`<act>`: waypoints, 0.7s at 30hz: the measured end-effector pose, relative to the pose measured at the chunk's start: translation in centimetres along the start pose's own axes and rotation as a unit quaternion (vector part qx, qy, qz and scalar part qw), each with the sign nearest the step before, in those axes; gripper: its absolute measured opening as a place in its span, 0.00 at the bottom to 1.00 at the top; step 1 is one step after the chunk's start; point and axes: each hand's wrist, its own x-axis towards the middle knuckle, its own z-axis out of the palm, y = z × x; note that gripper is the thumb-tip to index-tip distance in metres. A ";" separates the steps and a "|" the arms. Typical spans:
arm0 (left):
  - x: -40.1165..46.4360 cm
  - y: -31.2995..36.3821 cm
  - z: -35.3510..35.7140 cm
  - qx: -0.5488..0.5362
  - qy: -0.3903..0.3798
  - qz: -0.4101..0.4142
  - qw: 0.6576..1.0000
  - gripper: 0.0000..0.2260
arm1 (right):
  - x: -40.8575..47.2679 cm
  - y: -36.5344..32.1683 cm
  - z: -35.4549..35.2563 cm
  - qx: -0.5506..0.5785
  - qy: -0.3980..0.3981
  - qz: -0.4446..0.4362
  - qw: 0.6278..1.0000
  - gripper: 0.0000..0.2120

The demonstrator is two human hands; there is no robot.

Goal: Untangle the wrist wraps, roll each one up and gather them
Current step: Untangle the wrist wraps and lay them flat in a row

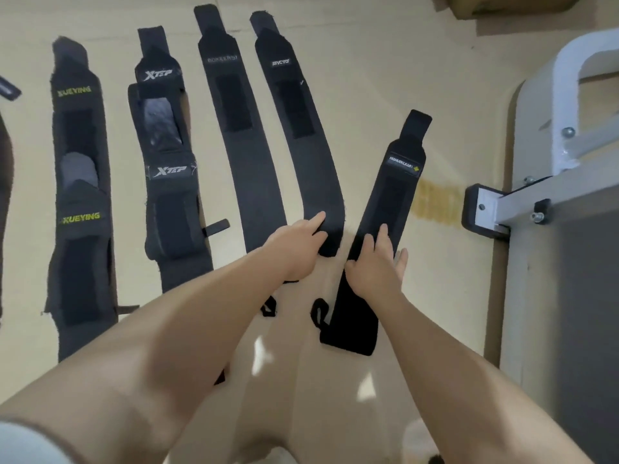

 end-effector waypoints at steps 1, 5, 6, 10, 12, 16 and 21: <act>-1.0 -0.7 0.6 -0.019 0.024 0.011 0.999 0.22 | -0.5 -0.9 -0.2 0.016 0.048 -0.010 0.999 0.25; -8.4 -5.0 2.7 -0.085 0.116 0.019 0.989 0.19 | -3.5 -6.6 -0.2 0.048 0.155 -0.171 0.972 0.15; -10.8 -6.3 3.2 -0.098 0.129 0.010 0.987 0.18 | -4.6 -8.5 0.0 0.060 0.137 -0.211 0.966 0.13; -21.4 -12.8 5.7 -0.118 0.133 -0.054 0.983 0.17 | -9.8 -17.4 1.7 0.104 0.059 -0.360 0.925 0.11; -26.9 -16.2 6.9 -0.115 0.113 -0.102 0.982 0.17 | -13.0 -22.4 2.1 0.101 0.002 -0.397 0.912 0.13; -36.5 -21.8 9.0 -0.084 0.070 -0.188 0.976 0.17 | -19.1 -31.1 4.1 0.055 -0.119 -0.467 0.875 0.15; -46.8 -27.1 14.9 -0.089 0.063 -0.276 0.955 0.16 | -26.1 -40.1 8.8 -0.035 -0.231 -0.507 0.830 0.13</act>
